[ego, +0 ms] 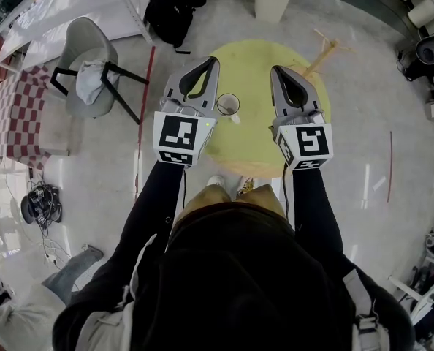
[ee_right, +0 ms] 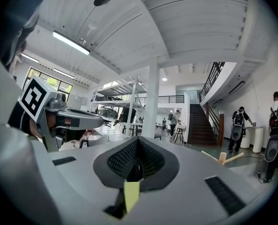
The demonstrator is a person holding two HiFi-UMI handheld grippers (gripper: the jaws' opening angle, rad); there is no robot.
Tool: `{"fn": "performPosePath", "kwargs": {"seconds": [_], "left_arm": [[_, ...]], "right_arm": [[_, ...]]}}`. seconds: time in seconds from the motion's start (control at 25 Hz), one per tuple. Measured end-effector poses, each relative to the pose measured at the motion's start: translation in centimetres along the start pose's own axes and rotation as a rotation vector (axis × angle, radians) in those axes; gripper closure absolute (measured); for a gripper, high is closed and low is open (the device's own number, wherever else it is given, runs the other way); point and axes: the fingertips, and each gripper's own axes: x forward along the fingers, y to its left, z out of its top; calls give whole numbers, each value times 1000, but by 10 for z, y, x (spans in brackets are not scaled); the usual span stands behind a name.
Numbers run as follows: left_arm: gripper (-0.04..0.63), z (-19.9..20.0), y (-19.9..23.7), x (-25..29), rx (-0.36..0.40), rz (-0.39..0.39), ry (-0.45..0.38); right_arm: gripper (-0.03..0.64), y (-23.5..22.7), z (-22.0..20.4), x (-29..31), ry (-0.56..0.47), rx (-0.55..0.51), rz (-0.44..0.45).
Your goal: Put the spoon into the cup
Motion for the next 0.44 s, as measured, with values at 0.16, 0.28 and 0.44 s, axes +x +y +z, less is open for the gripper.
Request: {"fn": "performPosePath", "kwargs": {"seconds": [0.16, 0.28, 0.44], "left_arm": [[580, 0, 0, -1, 2, 0, 0], [581, 0, -2, -1, 3, -5, 2], [581, -1, -4, 0, 4, -8, 7]], "right_arm": [[592, 0, 0, -1, 1, -3, 1], [591, 0, 0, -1, 0, -3, 2], [591, 1, 1, -2, -4, -5, 4]]}}
